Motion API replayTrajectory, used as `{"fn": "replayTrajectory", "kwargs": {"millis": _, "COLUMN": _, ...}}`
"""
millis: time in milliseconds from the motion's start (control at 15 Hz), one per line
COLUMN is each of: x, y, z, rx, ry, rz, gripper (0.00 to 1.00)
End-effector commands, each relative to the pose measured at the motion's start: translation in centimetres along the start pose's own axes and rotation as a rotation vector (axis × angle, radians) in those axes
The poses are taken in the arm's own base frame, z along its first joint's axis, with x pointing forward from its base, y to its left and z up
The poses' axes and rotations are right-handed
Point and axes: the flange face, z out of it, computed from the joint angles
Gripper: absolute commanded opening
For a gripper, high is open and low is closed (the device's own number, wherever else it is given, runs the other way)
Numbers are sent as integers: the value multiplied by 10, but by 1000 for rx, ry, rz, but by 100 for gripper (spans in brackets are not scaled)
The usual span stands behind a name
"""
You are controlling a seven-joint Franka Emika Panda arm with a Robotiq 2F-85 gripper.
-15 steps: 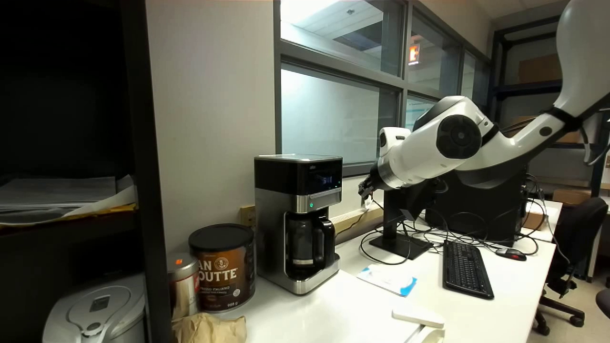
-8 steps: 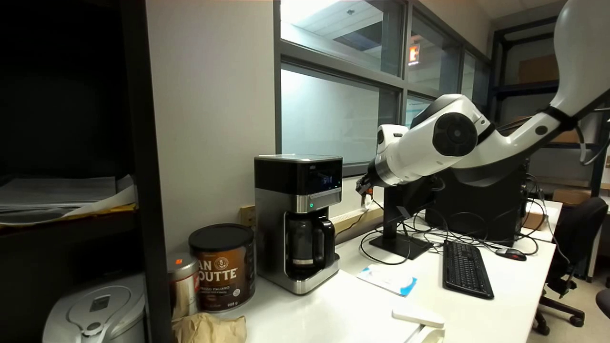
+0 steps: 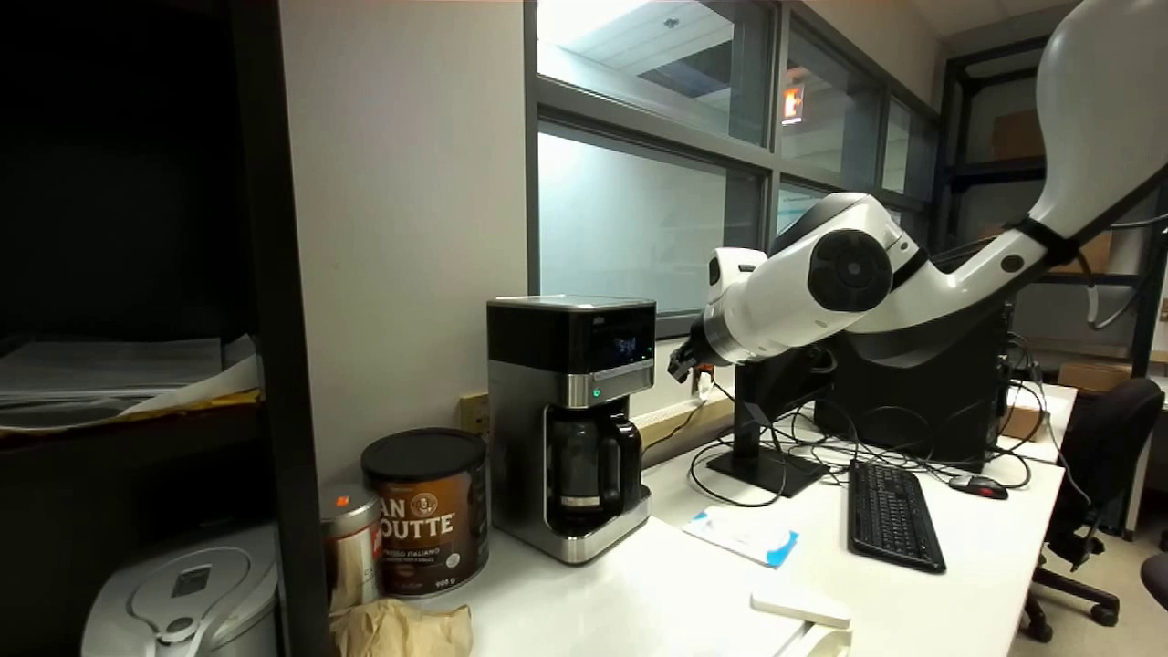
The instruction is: Turn on the coffee maker, then place another button
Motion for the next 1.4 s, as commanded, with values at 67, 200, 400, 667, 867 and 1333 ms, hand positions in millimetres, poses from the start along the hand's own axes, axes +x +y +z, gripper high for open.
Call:
{"fn": "replayTrajectory", "kwargs": {"millis": 67, "x": 11, "y": -7, "z": 11, "rx": -9, "ry": 21, "rz": 6, "gripper": 0}}
{"fn": "replayTrajectory", "kwargs": {"millis": 200, "x": 13, "y": -9, "z": 15, "rx": -12, "ry": 24, "rz": 9, "gripper": 0}}
{"fn": "replayTrajectory", "kwargs": {"millis": 400, "x": 14, "y": -11, "z": 19, "rx": -13, "ry": 27, "rz": 12, "gripper": 0}}
{"fn": "replayTrajectory", "kwargs": {"millis": 667, "x": 15, "y": -15, "z": 24, "rx": -11, "ry": 29, "rz": 13, "gripper": 0}}
{"fn": "replayTrajectory", "kwargs": {"millis": 867, "x": 13, "y": -21, "z": 25, "rx": -5, "ry": 29, "rz": 8, "gripper": 0}}
{"fn": "replayTrajectory", "kwargs": {"millis": 1333, "x": 9, "y": -32, "z": 24, "rx": 8, "ry": 28, "rz": -1, "gripper": 0}}
